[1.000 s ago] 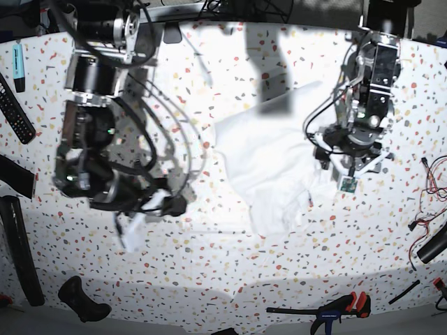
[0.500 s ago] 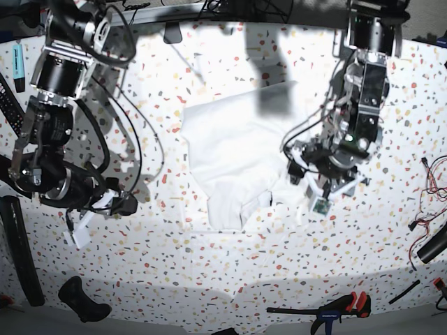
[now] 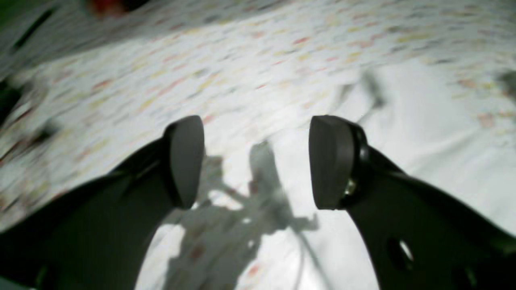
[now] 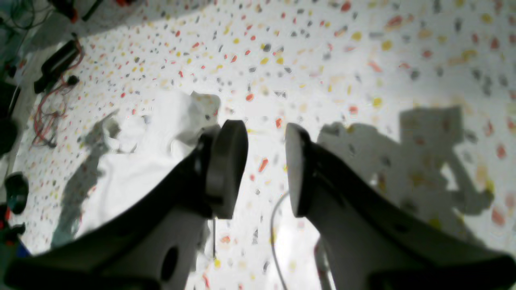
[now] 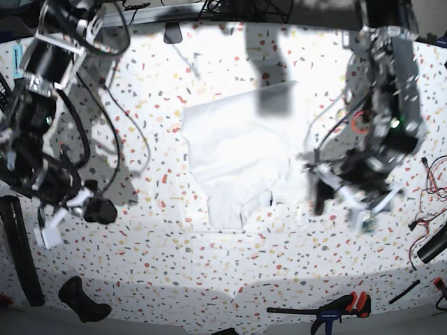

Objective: Fold the T-shirt properly

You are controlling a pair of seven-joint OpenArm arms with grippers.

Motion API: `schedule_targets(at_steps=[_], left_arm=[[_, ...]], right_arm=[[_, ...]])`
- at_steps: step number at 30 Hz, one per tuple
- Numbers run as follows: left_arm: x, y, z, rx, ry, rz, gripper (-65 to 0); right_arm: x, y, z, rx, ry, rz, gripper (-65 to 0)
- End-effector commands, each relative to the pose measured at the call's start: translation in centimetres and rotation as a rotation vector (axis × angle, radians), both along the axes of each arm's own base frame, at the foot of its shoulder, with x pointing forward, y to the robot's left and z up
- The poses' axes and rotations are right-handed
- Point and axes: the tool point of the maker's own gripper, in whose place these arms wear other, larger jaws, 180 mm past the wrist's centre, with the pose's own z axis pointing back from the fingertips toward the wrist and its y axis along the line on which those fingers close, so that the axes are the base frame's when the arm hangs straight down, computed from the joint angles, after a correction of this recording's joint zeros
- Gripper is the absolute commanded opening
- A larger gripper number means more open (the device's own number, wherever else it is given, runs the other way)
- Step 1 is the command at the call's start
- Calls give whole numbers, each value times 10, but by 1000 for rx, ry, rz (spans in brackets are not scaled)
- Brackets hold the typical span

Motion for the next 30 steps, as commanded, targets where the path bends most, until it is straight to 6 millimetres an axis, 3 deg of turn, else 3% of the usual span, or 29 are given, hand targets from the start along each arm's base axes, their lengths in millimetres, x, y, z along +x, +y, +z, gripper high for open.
schedule_targets(at_steps=[1,7,12,16,19,23,27,30], left_arm=[[-3,12,11,18,-40,16,-259],[-73,72,-37,48,158,48,-259],[-143,99,-56,-15,301,69,-259],[-195,99,-55,-13,384,26,-259],[-240,82,-63,-15,531,-88,-259],[-294,64,-72,-104,674,-145,-259],[-312,62,-85,-177,651,-139,-259],[-323,68,-124,-207,688,-91,-259]], right_arm=[[-5,-4,11,-12,-40,1,-445],[-69,-30,-12,-124,40,-44,-445],[-127,-44,-21,-187,110,-81,-445],[-177,-54,-29,-239,199,-106,-445],[-218,-59,-40,-280,302,-111,-445],[-294,-48,-63,-269,520,-93,-445],[-352,-27,-83,-185,686,-99,-445],[-377,-15,-108,-138,781,-84,-445]])
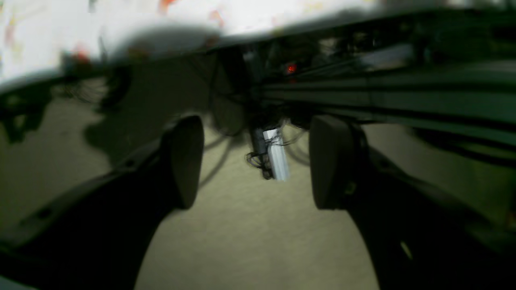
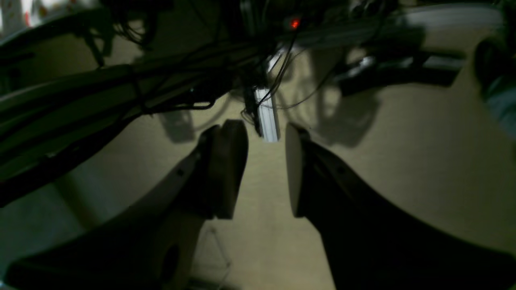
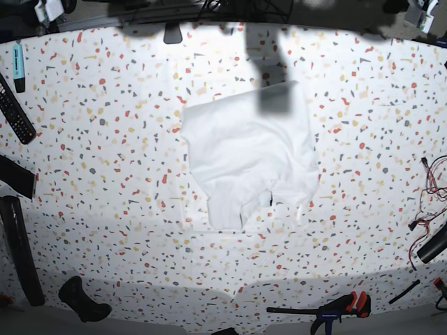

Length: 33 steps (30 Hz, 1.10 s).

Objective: Fold the T-shirt properly

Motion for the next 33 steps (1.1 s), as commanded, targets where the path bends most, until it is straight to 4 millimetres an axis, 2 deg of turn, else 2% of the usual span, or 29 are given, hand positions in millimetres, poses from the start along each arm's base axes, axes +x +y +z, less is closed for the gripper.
schedule_targets(at_steps=[1,4,9,11,15,18,22,28,33], left_arm=[[-8,-1,-13,-12,25,2,-259],[-31,-5,-72,-43,123,40,-259],[-70,-15,-156,-76,266,92,-259],[-68,-12,-179,-45,230,73,-259],[-66,2,-209,12,235,82,-259],[-68,18,-223,91,285,83,-259],[-58,27,-226,142,269,92,-259],[-52,20,-225,135,262,78,-259],[-50,16,-226,128,257,80,-259]], right_arm=[[-8,1,-7,8,20,7,-445],[-22,13,-47,81,63,-24,-445],[-81,23,-122,117,290,37,-445],[-91,23,-148,105,307,57,-444],[-94,23,-193,68,265,127,-444],[-97,26,-217,54,285,212,-444],[-92,26,-235,46,316,305,-444],[-77,31,-241,52,312,370,-444],[-73,32,-241,55,305,362,-444]])
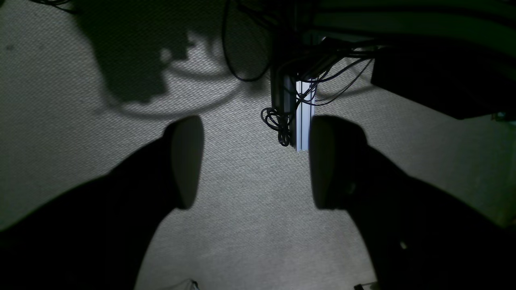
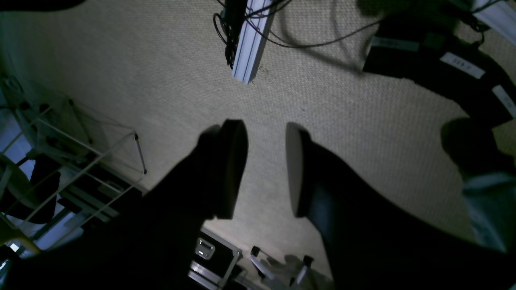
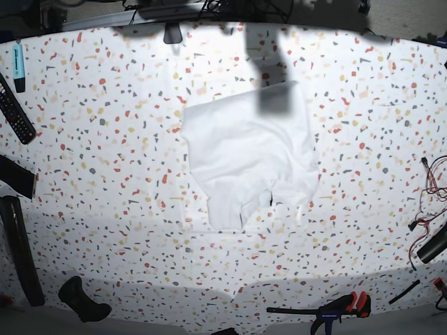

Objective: Fold the T-shirt properly

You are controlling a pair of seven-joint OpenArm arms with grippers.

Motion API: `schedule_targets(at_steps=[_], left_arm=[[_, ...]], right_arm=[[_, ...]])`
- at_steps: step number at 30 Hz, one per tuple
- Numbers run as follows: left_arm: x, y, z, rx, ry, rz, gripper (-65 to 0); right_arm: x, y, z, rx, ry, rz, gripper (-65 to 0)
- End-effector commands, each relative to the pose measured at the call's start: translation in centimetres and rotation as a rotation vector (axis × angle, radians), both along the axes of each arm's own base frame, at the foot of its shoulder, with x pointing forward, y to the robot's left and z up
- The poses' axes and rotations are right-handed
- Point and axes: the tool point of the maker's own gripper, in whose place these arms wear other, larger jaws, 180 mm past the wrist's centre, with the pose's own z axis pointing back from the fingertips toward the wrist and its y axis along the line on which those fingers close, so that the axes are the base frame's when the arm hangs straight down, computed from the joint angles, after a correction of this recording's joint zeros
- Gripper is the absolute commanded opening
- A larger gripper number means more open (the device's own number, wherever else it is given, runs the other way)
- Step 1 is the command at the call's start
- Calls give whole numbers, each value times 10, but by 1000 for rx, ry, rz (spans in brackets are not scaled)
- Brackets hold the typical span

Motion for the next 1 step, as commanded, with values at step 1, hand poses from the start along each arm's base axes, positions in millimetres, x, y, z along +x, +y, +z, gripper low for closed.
schedule_targets(at_steps=[1], left_arm=[[0,4,2,2,-5,2,-259]], right_arm=[[-4,-3,2,5,10,-20,-444]])
